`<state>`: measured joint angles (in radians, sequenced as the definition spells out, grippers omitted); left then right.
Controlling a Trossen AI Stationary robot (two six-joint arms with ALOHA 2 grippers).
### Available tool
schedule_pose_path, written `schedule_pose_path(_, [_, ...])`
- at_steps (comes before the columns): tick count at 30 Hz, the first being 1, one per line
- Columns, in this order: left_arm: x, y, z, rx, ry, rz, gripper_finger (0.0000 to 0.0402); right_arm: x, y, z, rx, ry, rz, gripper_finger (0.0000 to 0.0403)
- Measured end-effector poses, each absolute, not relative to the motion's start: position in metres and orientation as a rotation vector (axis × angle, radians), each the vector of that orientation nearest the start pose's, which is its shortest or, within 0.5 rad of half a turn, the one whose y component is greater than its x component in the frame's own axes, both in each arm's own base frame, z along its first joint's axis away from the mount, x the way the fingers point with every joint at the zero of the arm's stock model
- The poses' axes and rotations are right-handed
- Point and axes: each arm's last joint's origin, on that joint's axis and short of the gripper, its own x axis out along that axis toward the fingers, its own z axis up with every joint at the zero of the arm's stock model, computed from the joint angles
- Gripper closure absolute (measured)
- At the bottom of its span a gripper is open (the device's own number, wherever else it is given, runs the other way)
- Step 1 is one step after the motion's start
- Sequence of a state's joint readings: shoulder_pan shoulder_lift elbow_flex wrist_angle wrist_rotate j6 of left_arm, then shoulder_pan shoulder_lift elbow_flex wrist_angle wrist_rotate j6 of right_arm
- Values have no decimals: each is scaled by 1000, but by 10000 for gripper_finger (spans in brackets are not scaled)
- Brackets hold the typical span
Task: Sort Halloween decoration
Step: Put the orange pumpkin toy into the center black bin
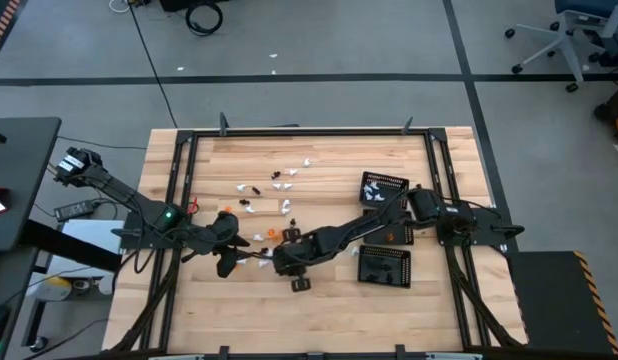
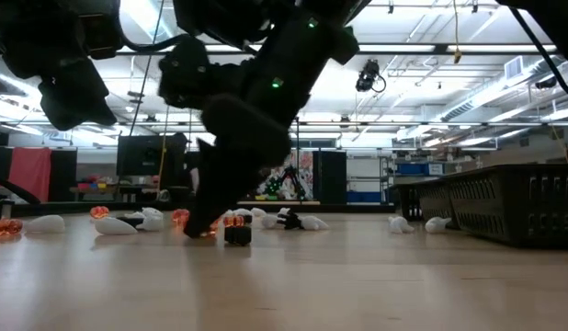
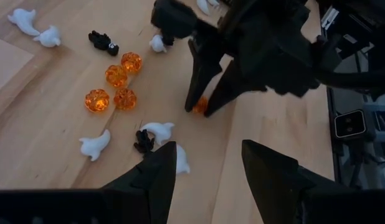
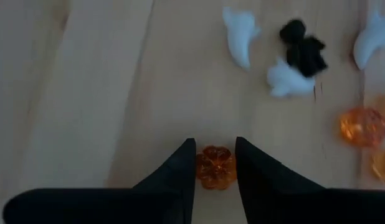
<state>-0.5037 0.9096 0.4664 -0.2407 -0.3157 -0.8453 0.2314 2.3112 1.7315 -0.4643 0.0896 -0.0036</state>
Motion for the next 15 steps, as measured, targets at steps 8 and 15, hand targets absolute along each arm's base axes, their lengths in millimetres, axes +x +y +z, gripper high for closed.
schedule_pose_path(8, [160, -78, 200, -532, 666, 100, 209, 453, 98, 156, -235, 1159, 132, 311])
schedule_pose_path(15, [160, -78, 199, -529, 671, 103, 209, 425, 92, 194, -280, 1282, 152, 328])
